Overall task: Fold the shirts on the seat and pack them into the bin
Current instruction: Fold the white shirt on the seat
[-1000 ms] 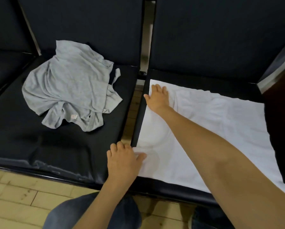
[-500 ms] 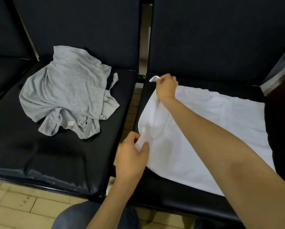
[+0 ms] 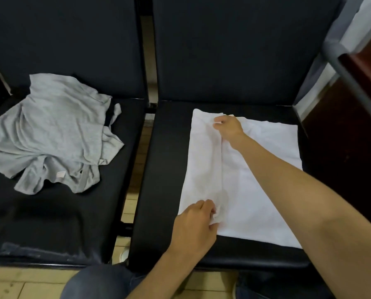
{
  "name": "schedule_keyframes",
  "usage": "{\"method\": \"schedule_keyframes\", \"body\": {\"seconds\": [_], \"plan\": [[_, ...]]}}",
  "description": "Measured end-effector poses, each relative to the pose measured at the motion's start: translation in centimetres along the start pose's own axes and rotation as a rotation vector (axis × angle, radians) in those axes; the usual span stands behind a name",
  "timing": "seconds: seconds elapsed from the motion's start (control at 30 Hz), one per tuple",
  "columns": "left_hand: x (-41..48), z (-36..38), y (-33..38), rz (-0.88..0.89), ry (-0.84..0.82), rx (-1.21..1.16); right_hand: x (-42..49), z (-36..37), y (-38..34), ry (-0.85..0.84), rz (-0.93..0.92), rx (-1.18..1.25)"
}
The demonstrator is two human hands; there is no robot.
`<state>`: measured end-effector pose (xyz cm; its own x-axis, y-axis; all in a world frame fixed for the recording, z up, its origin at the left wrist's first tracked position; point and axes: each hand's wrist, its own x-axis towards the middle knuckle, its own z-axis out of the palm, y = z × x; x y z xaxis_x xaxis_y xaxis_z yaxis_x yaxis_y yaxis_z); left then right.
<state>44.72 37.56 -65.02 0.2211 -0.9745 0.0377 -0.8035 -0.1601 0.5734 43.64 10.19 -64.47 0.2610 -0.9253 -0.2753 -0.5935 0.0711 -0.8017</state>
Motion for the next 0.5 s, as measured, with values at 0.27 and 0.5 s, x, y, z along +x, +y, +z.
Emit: {"method": "schedule_keyframes", "body": {"seconds": [0.27,0.5], "plan": [[-0.4,1.4,0.5,0.226,-0.025,0.07,-0.7,-3.5,2.1,0.065,-0.062,-0.219],[-1.3,5.3,3.0,0.514,0.034,0.111,-3.5,-12.8,8.4,0.245,-0.02,-0.413]]}}
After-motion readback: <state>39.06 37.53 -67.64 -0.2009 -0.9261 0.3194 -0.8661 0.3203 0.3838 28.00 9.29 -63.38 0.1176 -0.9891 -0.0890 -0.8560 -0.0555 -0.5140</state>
